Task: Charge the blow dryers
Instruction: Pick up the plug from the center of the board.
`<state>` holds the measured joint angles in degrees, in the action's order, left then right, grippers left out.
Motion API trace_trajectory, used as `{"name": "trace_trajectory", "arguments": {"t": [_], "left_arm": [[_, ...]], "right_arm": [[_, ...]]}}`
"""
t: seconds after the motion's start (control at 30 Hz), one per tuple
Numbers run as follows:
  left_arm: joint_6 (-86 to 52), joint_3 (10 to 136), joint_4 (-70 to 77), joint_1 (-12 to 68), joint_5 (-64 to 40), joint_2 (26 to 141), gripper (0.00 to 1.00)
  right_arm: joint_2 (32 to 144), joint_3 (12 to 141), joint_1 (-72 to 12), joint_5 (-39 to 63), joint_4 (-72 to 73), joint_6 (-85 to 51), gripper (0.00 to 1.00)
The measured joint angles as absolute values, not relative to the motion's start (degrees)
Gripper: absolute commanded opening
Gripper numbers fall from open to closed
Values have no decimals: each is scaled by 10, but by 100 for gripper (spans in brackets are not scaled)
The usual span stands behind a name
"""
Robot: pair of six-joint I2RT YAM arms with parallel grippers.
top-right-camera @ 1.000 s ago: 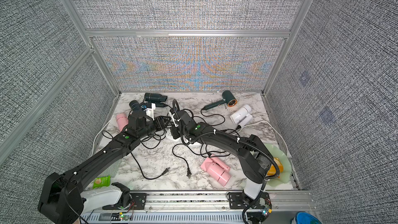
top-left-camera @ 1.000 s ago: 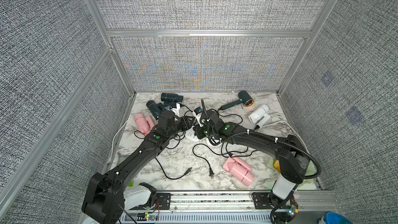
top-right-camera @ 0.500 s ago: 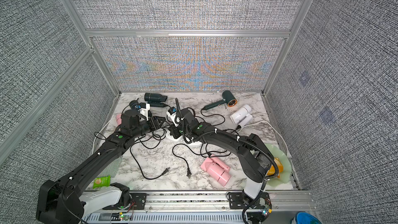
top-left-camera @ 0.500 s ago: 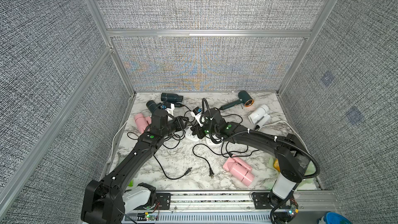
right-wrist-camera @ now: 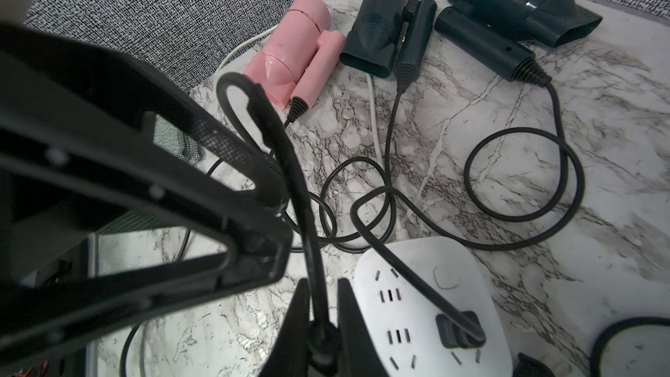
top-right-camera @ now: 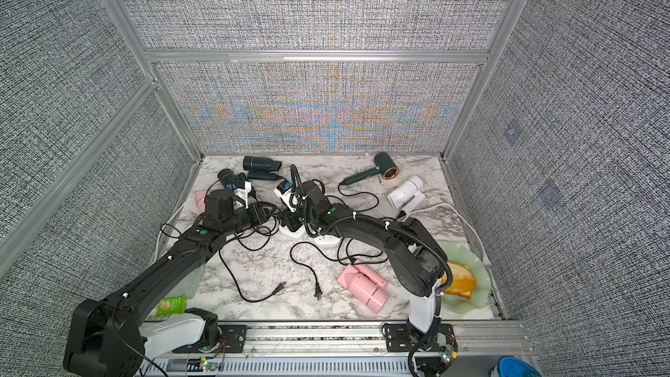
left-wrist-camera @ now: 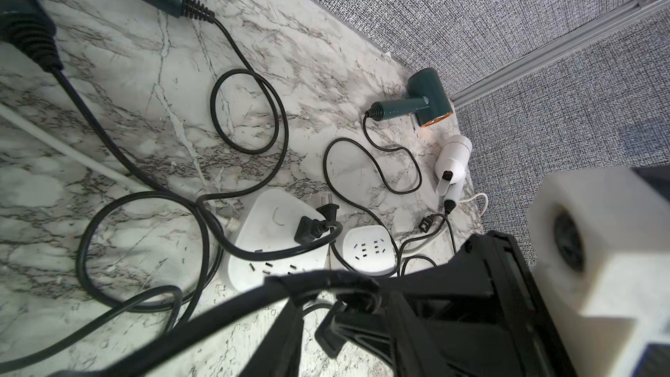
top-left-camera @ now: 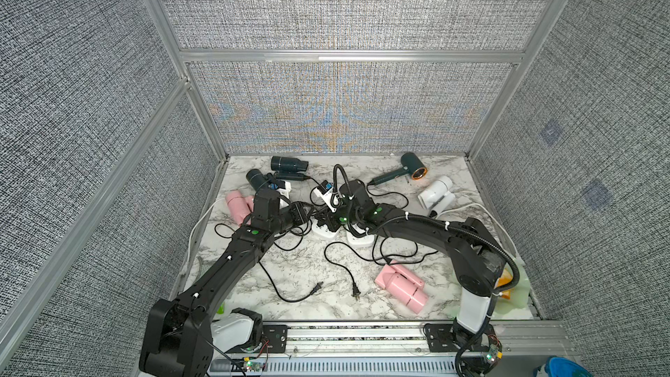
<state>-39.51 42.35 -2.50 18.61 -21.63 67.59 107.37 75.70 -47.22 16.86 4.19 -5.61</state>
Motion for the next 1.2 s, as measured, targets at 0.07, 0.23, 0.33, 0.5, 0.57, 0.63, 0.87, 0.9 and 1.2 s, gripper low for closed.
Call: {"name": "trace_trajectory", "arguments": {"t": [0.07,0.23,0.33,0.5,0.57,0.63,0.87,0.9,1.2], "left_arm": [[-397,423,-24,185,-216,677,43],[-401,425,-25,178,-225,686,43],[-401,425,-32,174,-226,688,43],[-406,421,-48,167,-224,683,43],[-406,419,-48,167,-224,683,43],[-408,414,-48,167,-224,681,43],[-417,395,-48,165,-222,678,43],[-417,394,-48,164,-222,679,43],[-414,393,-47,164,-225,691,41]], "right_arm": [[1082,757,-472,167,51,-47,6],[1103,757,-469,158,71,-23,6],[1114,757,-465,159,84,-13,6],[1134,756,-452,175,112,0,6],[1144,756,-446,186,121,4,6],[1152,756,-442,197,125,4,6],[1166,757,-439,220,138,8,6],[1169,759,-439,223,140,8,6],[1189,769,-435,232,144,22,6]]}}
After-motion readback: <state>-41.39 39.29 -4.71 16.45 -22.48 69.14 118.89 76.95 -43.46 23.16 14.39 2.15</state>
